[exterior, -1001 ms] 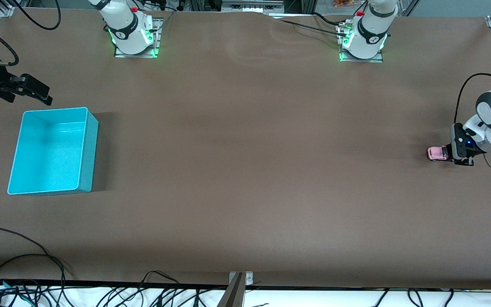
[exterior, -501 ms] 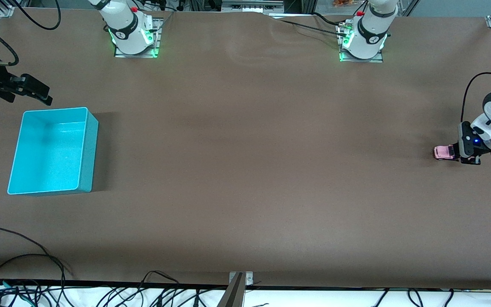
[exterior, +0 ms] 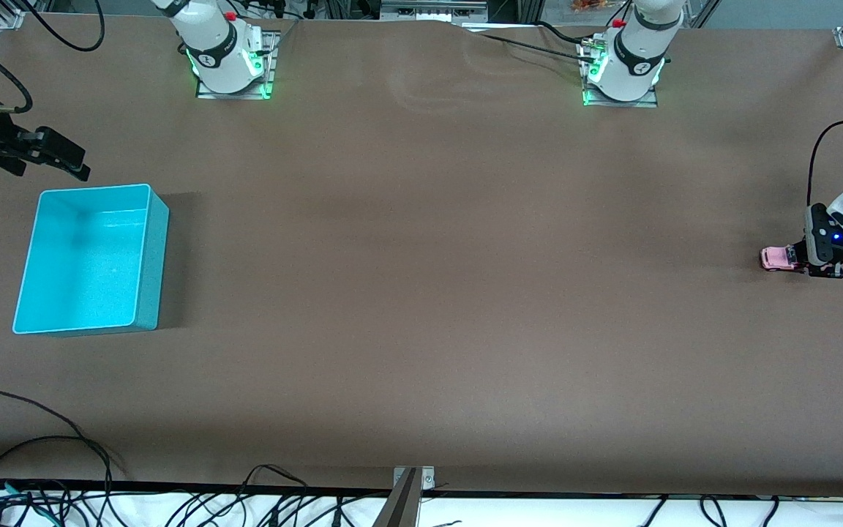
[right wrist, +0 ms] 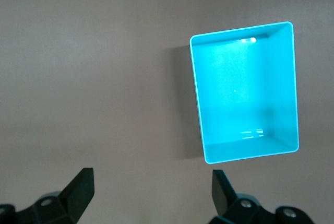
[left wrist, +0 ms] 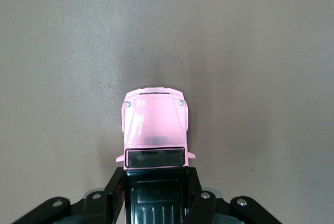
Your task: Wind and store pink jeep toy
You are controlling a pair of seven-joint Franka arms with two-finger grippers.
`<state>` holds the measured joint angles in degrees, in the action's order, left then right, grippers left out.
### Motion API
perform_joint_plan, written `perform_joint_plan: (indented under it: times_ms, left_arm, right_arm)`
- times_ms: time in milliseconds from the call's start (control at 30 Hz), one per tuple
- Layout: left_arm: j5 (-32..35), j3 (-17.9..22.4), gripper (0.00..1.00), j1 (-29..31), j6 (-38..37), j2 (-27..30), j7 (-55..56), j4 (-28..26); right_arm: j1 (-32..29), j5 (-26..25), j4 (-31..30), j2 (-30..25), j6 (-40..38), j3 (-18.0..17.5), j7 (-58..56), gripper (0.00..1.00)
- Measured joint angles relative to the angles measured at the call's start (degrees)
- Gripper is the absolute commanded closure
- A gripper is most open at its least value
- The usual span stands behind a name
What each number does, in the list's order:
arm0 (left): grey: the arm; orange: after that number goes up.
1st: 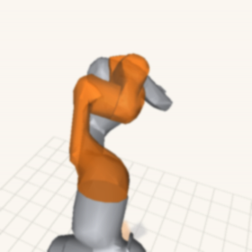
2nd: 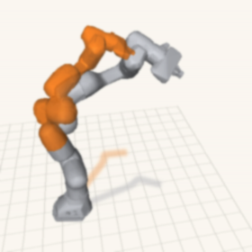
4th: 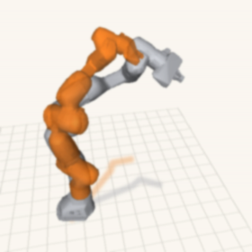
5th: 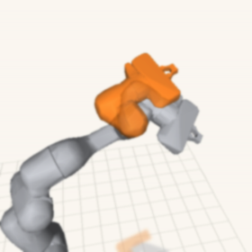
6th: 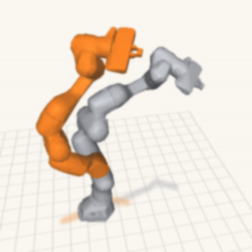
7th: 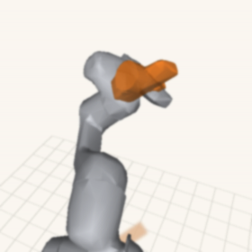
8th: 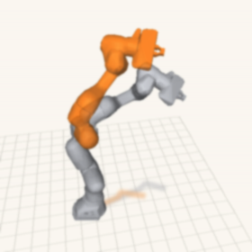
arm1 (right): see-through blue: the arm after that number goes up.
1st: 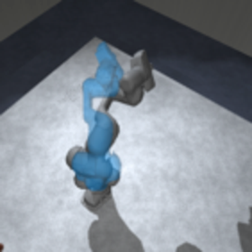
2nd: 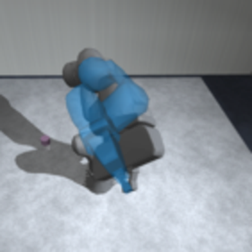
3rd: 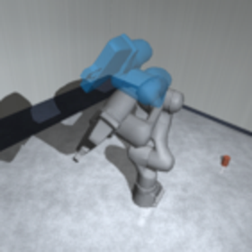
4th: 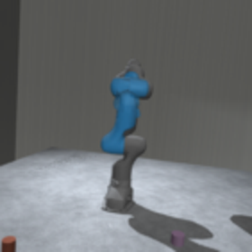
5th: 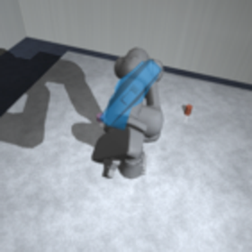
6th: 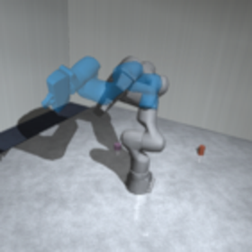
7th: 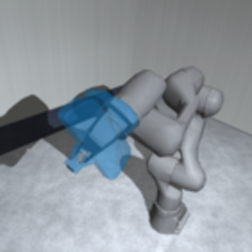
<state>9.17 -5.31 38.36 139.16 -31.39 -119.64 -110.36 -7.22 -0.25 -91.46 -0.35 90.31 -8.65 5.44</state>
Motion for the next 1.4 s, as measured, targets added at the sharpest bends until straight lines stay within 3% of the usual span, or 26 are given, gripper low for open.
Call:
perform_joint_plan:
  times_ms: [33,267,868,1402]
  left_arm:
    - [0.00,-0.03,0.00,0.00,-0.06,-0.01,0.00,0.03]
    - [0.19,-0.20,0.00,-0.25,-1.41,-0.19,-0.05,1.07]
    - [0.20,-1.26,0.00,-2.80,-14.21,2.33,6.60,8.98]
    - [0.20,-11.45,0.00,-3.07,-30.57,4.80,30.70,17.10]
  right_arm:
    - [0.00,0.00,0.00,0.00,0.00,0.00,0.00,0.00]
    - [0.00,0.00,0.00,0.00,0.00,0.00,0.00,0.00]
    - [0.00,0.00,0.00,0.00,0.00,0.00,0.00,0.00]
    - [0.00,0.01,0.00,0.00,0.00,-0.01,0.00,0.00]
